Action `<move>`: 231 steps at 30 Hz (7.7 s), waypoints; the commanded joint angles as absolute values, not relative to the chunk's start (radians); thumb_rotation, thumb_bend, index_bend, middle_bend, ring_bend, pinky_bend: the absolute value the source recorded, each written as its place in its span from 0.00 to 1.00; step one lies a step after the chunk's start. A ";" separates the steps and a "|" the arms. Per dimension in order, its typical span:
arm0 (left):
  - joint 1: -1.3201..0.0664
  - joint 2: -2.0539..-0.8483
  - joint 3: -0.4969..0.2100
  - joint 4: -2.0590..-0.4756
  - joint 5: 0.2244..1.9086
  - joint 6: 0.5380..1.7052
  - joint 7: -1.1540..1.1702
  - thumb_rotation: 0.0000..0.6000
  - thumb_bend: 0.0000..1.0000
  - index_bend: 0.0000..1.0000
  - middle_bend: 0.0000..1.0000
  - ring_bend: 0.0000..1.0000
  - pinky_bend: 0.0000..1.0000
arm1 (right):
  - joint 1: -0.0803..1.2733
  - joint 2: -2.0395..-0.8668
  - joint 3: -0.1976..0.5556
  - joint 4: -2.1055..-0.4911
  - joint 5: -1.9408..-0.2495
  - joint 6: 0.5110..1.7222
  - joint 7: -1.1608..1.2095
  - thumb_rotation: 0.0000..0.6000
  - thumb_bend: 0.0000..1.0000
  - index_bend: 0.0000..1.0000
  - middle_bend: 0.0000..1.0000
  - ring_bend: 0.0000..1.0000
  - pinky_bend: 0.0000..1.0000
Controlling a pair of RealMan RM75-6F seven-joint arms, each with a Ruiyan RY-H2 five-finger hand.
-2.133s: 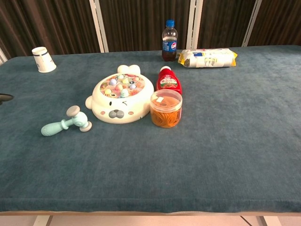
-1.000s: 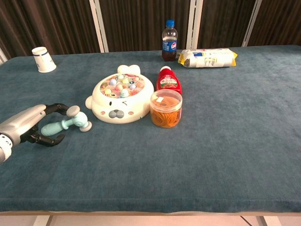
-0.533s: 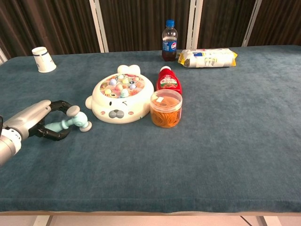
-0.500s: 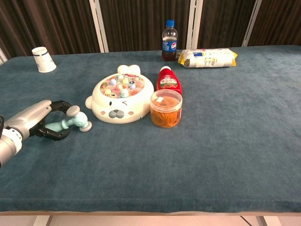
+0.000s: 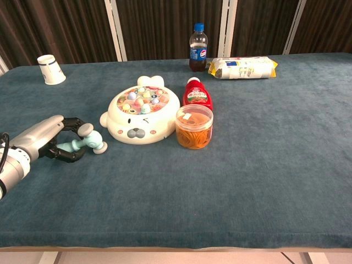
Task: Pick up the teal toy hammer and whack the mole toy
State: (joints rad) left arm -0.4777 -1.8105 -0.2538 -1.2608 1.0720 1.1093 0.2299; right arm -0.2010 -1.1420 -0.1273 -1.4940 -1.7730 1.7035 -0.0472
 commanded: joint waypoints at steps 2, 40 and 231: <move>-0.481 -1.812 -0.254 -1.262 1.067 1.109 0.233 1.00 0.42 0.34 0.36 0.17 0.02 | -0.200 -1.142 -0.128 -1.494 -1.774 1.702 -0.048 1.00 0.17 0.00 0.00 0.00 0.00; -0.490 -1.828 -0.230 -1.245 1.083 1.148 0.278 1.00 0.44 0.53 0.55 0.32 0.18 | -0.204 -1.136 -0.126 -1.490 -1.772 1.714 -0.029 1.00 0.17 0.00 0.00 0.00 0.00; -0.830 -1.636 -0.451 -1.438 0.701 1.061 0.371 1.00 0.80 0.70 0.94 0.89 1.00 | -0.180 -1.093 -0.121 -1.501 -1.708 1.643 0.042 1.00 0.17 0.00 0.01 0.00 0.00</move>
